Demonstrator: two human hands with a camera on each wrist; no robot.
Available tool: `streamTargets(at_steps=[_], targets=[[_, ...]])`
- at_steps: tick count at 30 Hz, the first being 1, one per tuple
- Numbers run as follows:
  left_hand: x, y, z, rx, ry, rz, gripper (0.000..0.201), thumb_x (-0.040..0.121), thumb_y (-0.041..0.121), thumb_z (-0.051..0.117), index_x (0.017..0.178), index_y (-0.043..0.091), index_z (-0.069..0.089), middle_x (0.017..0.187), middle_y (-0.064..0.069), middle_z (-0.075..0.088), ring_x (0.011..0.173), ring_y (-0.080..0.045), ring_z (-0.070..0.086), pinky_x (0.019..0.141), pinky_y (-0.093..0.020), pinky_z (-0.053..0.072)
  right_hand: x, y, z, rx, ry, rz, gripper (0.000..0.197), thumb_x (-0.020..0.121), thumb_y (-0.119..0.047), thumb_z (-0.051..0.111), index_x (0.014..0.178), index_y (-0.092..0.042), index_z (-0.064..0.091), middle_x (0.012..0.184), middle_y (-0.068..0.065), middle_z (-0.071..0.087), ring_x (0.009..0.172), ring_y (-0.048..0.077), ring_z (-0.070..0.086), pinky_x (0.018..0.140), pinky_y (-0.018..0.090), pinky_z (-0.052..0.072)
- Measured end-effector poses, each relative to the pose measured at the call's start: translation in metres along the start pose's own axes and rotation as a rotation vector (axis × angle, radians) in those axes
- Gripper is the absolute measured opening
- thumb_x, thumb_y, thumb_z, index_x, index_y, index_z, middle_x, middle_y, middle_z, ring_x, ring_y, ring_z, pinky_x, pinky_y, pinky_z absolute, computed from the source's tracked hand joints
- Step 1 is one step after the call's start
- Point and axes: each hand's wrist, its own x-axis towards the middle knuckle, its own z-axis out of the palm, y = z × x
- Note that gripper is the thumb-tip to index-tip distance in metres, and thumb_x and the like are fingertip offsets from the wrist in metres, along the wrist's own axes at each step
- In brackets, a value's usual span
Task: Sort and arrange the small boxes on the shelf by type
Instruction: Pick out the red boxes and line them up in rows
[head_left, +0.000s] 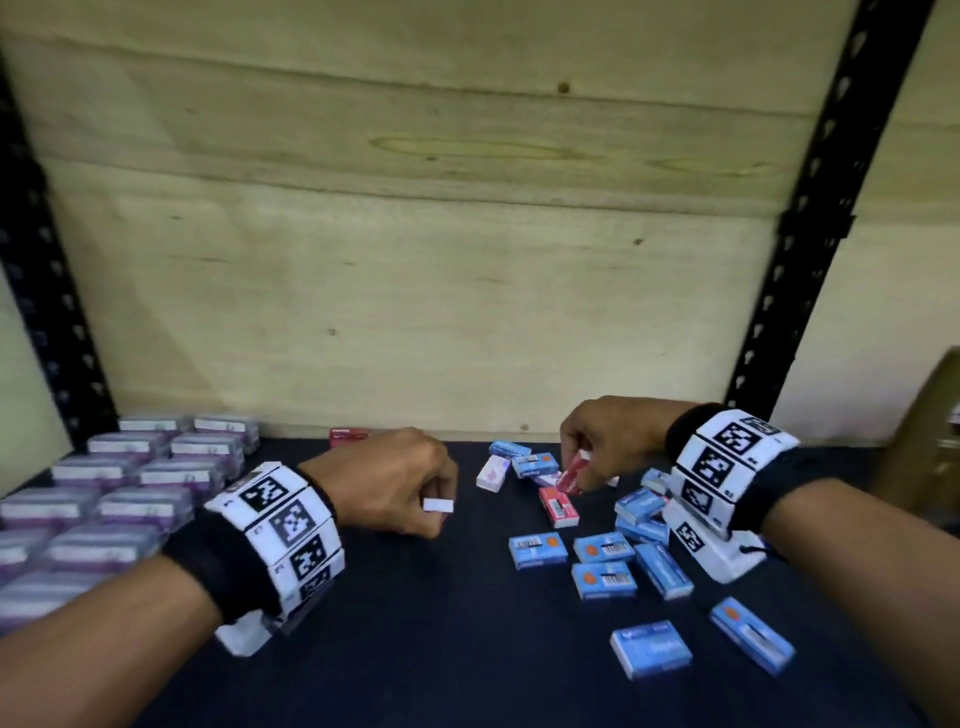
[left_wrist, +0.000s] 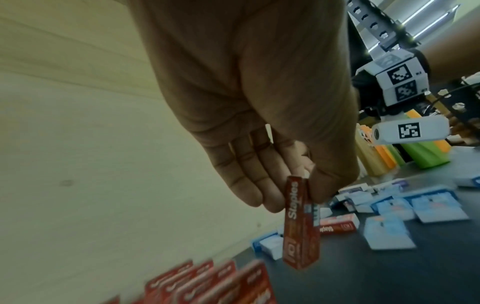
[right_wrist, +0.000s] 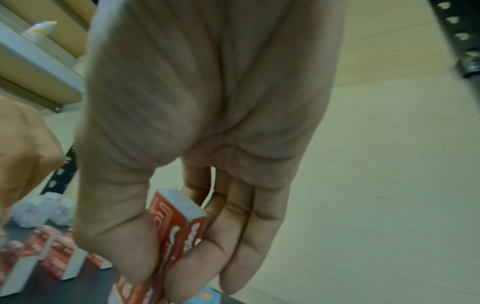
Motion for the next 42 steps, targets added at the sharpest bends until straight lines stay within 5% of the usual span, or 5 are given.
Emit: streamTargets(at_steps=[5, 21, 28, 35, 42], targets=[[-0.032, -0.003, 0.015, 0.054, -0.097, -0.020, 0.017, 0.073, 0.026, 0.068, 0.090, 0.023, 0.069, 0.083, 0.009, 0.068, 0.072, -0.005, 0.061, 0.063, -0.024, 0.051, -0.009, -0.042, 0.013, -0.048, -0.028, -0.046, 0.025, 0.077, -0.032, 0.081, 0.096, -0.021, 0.071, 0.090, -0.003, 0.072, 0.070, 0.009, 0.060, 0.060, 0.023, 0.047], [-0.049, -0.011, 0.017, -0.085, -0.148, -0.095, 0.046, 0.087, 0.017, 0.058, 0.130, 0.031, 0.060, 0.102, 0.013, 0.054, 0.079, 0.003, 0.052, 0.068, -0.001, 0.035, -0.004, -0.100, 0.039, -0.223, -0.092, -0.114, 0.013, 0.082, -0.028, 0.073, 0.082, -0.022, 0.062, 0.071, -0.007, 0.059, 0.062, 0.010, 0.052, 0.052, 0.022, 0.039], [-0.047, -0.015, 0.015, 0.066, -0.384, -0.108, 0.053, 0.095, 0.019, 0.055, 0.140, 0.046, 0.045, 0.137, 0.006, 0.046, 0.120, -0.017, 0.049, 0.095, -0.027, 0.039, 0.001, -0.104, 0.046, -0.182, -0.109, -0.119, 0.019, 0.086, -0.031, 0.069, 0.102, -0.021, 0.071, 0.089, -0.005, 0.066, 0.082, 0.016, 0.059, 0.078, 0.029, 0.051], [-0.046, -0.023, 0.018, -0.001, -0.309, -0.231, 0.034, 0.084, 0.035, 0.074, 0.112, 0.024, 0.059, 0.096, 0.009, 0.057, 0.084, -0.011, 0.056, 0.065, -0.023, 0.043, 0.003, -0.106, 0.049, -0.144, -0.096, -0.156, 0.020, 0.090, -0.031, 0.065, 0.105, -0.020, 0.070, 0.098, -0.002, 0.070, 0.084, 0.015, 0.059, 0.076, 0.027, 0.048], [-0.056, -0.031, 0.017, 0.002, -0.267, -0.314, 0.031, 0.084, 0.033, 0.074, 0.112, 0.025, 0.063, 0.096, 0.011, 0.056, 0.086, -0.010, 0.055, 0.072, -0.023, 0.042, 0.010, -0.117, 0.054, -0.076, -0.047, -0.188, 0.017, 0.090, -0.034, 0.066, 0.100, -0.021, 0.068, 0.100, -0.001, 0.070, 0.090, 0.018, 0.064, 0.081, 0.031, 0.052]])
